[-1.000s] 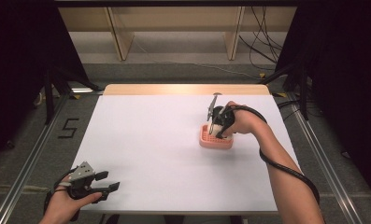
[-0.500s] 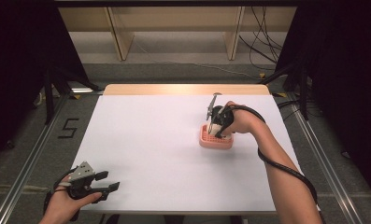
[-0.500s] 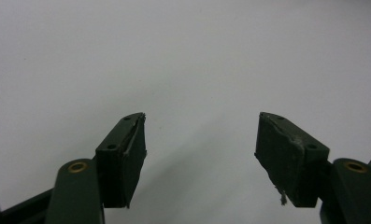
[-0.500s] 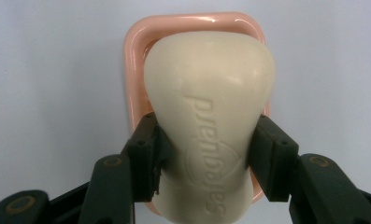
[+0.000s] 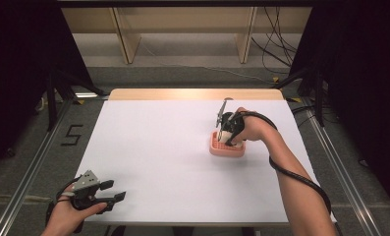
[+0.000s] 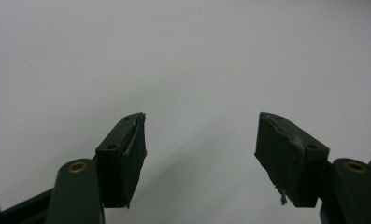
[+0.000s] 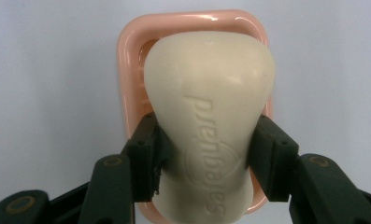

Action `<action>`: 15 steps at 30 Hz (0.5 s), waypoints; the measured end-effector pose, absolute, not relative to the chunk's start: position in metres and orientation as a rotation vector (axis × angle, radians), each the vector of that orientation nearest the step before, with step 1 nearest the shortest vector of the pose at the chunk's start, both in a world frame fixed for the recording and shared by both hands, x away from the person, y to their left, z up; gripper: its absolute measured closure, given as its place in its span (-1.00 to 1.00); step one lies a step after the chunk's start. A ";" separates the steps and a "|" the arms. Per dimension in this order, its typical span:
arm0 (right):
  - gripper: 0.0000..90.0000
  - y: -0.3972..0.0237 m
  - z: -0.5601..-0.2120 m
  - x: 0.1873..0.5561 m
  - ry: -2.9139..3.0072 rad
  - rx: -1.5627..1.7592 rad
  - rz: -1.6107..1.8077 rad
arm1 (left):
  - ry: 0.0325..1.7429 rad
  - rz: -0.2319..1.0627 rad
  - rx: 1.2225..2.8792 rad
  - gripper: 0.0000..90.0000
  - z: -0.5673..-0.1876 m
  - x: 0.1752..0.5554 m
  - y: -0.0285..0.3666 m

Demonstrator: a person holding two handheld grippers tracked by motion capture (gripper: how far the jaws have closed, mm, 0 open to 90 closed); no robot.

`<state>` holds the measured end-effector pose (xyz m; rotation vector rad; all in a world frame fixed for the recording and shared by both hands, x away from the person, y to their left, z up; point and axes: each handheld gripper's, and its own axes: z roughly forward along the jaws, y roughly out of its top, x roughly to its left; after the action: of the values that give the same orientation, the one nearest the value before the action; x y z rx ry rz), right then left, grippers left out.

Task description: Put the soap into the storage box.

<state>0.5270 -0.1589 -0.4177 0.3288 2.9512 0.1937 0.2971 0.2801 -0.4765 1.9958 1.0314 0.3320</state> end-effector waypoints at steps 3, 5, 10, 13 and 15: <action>0.13 -0.158 -0.419 0.528 2.948 0.311 0.194 | 1.031 0.333 1.995 -0.27 -0.476 0.297 0.280; 0.13 -0.157 -0.419 0.528 2.952 0.308 0.188 | 1.031 0.333 1.994 -0.27 -0.476 0.297 0.280; 0.12 -0.157 -0.424 0.529 2.961 0.320 0.206 | 1.030 0.333 1.993 -0.27 -0.476 0.297 0.280; 0.12 -0.157 -0.427 0.527 2.953 0.381 0.198 | 1.032 0.338 1.988 -0.27 -0.476 0.297 0.280; 0.12 -0.157 -0.428 0.529 2.962 0.337 0.199 | 1.031 0.337 1.988 -0.27 -0.476 0.297 0.280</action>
<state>0.5295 -0.1574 -0.4284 0.3374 2.9618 0.1993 0.2969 0.2802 -0.4765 1.9880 1.0308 0.3370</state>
